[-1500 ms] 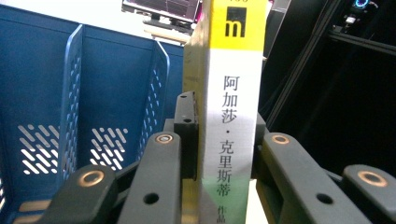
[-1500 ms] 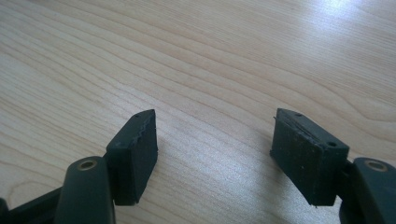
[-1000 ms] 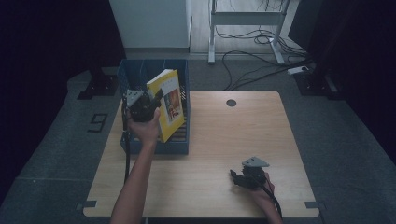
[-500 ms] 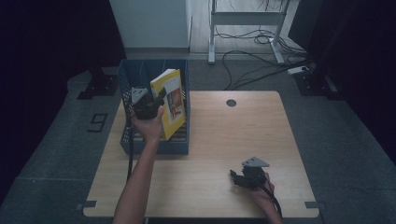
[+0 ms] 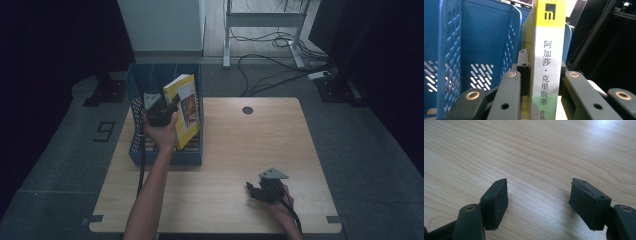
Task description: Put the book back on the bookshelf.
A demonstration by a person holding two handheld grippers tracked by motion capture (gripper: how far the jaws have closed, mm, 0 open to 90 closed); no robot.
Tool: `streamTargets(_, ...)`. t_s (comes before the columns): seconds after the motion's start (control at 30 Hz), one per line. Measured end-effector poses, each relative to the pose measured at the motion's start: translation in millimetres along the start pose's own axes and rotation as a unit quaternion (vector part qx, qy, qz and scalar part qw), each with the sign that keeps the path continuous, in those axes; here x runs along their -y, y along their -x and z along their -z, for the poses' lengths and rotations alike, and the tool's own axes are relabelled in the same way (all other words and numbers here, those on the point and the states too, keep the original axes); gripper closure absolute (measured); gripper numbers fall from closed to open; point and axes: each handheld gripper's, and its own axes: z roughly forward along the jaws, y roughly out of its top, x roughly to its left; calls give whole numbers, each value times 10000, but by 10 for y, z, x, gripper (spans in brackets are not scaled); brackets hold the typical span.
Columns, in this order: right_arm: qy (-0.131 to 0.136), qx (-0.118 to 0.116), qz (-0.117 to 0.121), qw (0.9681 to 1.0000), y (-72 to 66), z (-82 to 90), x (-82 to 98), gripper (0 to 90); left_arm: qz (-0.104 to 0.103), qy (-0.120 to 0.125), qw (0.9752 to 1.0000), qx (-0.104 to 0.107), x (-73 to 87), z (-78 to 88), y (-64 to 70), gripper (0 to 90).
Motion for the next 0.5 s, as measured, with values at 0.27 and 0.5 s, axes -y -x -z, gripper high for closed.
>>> streamTargets(0.27,-2,1,0,10000,-1,0,0,300,68,-1,10000,-25,26,-59,-9,752)
streamTargets(0.5,-2,9,5,10000,-2,-1,0,300,6,-36,9999,-117,67,-120,-1,752)
